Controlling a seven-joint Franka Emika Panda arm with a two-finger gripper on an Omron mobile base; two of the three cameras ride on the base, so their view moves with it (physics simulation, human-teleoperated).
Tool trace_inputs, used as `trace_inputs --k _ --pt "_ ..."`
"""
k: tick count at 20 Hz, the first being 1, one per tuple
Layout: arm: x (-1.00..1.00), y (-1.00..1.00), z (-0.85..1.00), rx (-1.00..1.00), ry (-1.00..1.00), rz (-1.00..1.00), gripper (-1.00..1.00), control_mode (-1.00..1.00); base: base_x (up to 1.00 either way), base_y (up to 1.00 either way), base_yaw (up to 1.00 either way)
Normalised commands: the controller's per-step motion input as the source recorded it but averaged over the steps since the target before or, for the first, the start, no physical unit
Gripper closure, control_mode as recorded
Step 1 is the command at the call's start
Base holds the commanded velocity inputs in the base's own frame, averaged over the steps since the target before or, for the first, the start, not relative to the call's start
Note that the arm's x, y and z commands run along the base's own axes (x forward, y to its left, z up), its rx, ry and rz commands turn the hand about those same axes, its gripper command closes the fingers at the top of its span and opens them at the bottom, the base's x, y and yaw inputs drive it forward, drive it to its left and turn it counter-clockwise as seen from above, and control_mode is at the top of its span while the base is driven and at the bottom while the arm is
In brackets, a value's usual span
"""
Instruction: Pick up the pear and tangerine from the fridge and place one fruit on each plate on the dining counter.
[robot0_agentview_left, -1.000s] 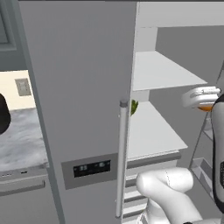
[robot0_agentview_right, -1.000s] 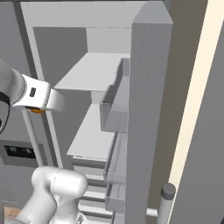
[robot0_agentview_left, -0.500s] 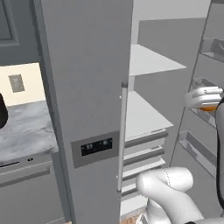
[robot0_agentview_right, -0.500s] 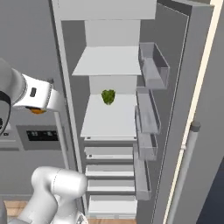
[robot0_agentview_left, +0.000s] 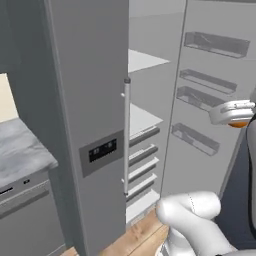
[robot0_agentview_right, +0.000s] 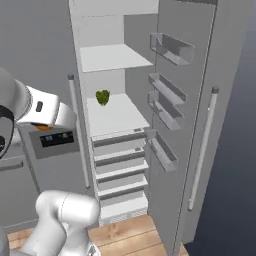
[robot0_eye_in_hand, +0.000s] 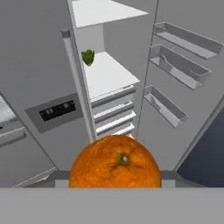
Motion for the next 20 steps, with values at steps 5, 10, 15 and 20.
trace_inputs --k 5,10,15,20 --pt "0.0 0.0 0.0 0.0 0.0 0.0 1.0 1.0 -0.86 0.37 -0.58" --pt "0.0 0.0 0.0 0.0 0.0 0.0 1.0 1.0 -0.95 0.2 -0.5" --pt "0.0 0.0 0.0 0.0 0.0 0.0 1.0 1.0 -1.0 0.06 -0.44" --pt "0.0 0.0 0.0 0.0 0.0 0.0 1.0 1.0 -1.0 0.0 -0.34"
